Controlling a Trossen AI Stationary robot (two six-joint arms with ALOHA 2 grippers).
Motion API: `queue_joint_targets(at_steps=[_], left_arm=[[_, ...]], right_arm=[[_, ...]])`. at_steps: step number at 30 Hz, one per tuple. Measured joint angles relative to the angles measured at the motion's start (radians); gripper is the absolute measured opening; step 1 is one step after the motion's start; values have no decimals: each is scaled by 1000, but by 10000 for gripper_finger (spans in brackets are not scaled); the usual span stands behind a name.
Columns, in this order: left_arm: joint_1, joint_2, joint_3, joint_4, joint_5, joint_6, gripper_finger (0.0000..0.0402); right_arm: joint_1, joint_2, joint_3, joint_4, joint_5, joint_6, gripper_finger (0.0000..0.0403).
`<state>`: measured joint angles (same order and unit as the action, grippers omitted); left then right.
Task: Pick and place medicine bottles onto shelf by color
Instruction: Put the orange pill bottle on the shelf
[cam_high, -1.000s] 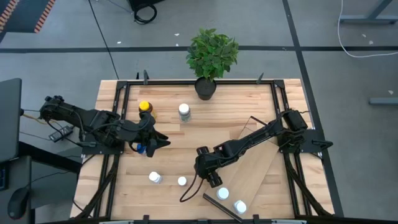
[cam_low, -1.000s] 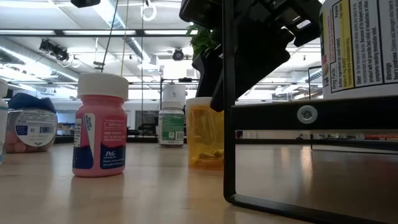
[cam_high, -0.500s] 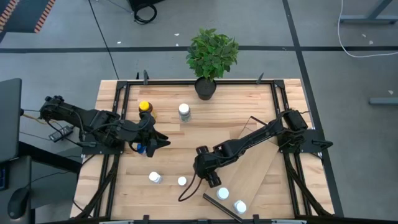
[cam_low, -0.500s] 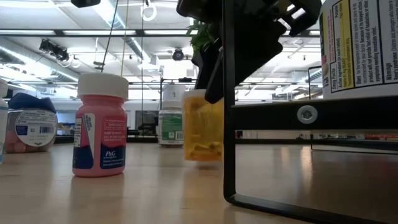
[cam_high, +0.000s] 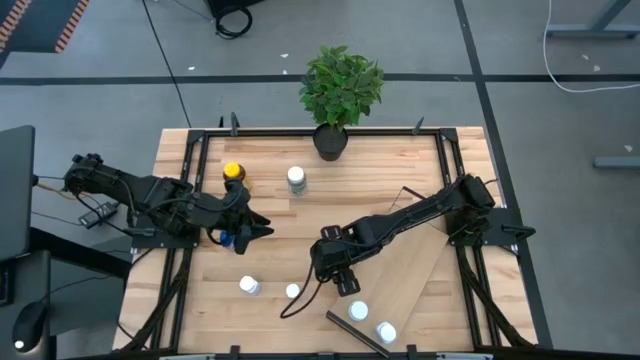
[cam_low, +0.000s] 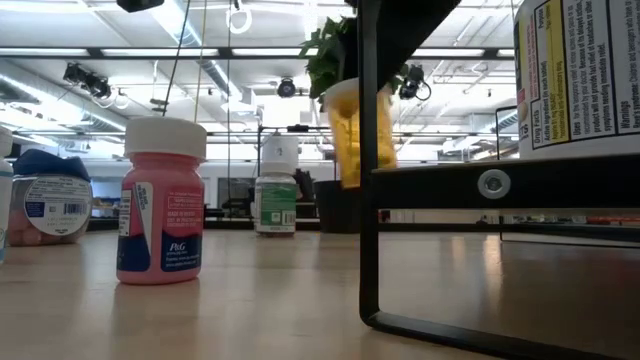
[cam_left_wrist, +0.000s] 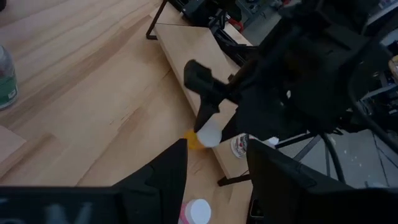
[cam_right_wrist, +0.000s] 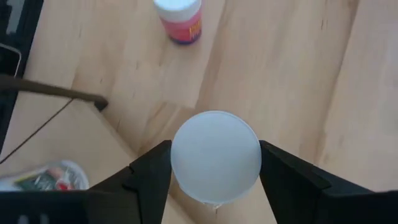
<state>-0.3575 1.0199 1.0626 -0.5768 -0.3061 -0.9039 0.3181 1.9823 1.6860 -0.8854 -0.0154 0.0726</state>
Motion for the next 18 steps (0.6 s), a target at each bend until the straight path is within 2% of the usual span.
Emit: queue_joint_targets(at_steps=[5,10,18], left_arm=[[0,0,0,0,0,2,172],[0,0,0,1,0,18,172],[0,0,0,3,1,75,172]], right_arm=[[-15,-4,52,-97,0,64,229],[-30,-36,49,-104,9,236,229],[-1,-103,49,-183,146,493,229]])
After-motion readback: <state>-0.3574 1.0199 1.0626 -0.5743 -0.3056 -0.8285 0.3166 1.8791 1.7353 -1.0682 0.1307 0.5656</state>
